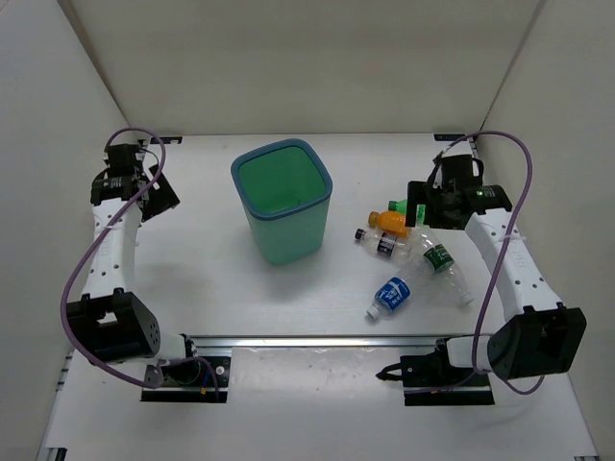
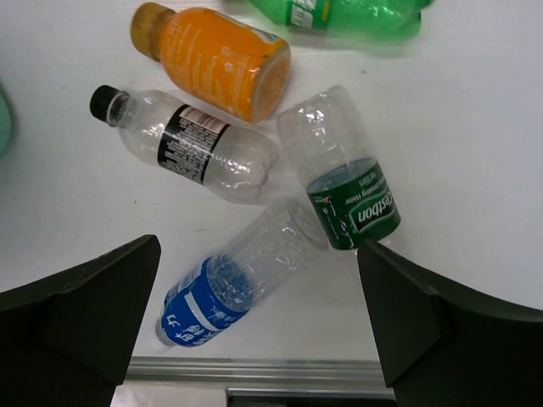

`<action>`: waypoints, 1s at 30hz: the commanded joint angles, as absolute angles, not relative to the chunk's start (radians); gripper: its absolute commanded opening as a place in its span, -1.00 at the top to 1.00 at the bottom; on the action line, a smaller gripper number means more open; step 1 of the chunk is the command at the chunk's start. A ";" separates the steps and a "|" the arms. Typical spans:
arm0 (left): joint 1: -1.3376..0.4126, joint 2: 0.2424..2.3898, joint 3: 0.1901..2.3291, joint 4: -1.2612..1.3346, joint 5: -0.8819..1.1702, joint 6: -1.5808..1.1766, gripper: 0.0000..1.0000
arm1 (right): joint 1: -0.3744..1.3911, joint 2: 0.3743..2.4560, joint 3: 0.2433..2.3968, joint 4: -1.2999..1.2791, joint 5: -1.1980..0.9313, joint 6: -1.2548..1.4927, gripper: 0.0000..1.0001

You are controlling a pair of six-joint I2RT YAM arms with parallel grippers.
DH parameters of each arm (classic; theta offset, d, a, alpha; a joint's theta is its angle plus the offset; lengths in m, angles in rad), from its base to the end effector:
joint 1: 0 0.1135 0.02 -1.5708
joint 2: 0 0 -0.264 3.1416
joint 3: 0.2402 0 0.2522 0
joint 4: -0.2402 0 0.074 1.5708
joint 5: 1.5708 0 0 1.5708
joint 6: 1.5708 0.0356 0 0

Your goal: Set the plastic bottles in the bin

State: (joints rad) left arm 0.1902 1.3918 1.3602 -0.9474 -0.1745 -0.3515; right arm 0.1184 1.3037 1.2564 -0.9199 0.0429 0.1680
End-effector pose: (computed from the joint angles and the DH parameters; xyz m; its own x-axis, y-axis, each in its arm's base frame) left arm 0.2743 0.0591 0.3350 -0.6683 -0.4740 -0.5734 -0.5447 0.8367 -0.0568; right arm 0.2584 0.0292 0.3263 -0.8217 0.0705 -0.5655 0.0442 0.9972 0.0601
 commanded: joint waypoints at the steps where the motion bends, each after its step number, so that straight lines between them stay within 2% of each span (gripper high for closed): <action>1: 0.260 1.423 1.364 -0.900 -0.184 -0.301 -0.97 | 0.155 1.227 1.207 -0.790 -0.012 0.063 -0.98; 3: 0.290 1.488 1.409 -0.864 -0.169 -0.267 -0.97 | 0.164 1.207 1.201 -0.779 -0.003 0.045 -0.99; 6: 0.285 1.607 1.487 -0.837 -0.305 -0.207 -0.97 | 0.152 1.207 1.183 -0.767 0.011 0.046 -0.98; 9: 0.346 1.751 1.621 -0.867 -0.322 -0.181 -0.97 | 0.141 1.210 1.157 -0.730 -0.030 0.080 -0.98; 14: 0.388 1.887 1.712 -0.782 -0.176 -0.109 -0.95 | 0.135 1.227 1.147 -0.713 -0.058 0.126 -0.99; 19: 0.393 2.002 1.854 -0.788 -0.255 -0.051 -0.98 | 0.138 1.249 1.152 -0.716 -0.045 0.159 -0.98; 23: 0.442 2.118 1.954 -0.781 -0.177 -0.032 -0.97 | 0.115 1.236 1.129 -0.692 -0.074 0.195 -0.98; 30: 0.446 2.256 2.069 -0.821 -0.170 -0.009 -0.97 | 0.118 1.247 1.155 -0.698 -0.066 0.244 -0.99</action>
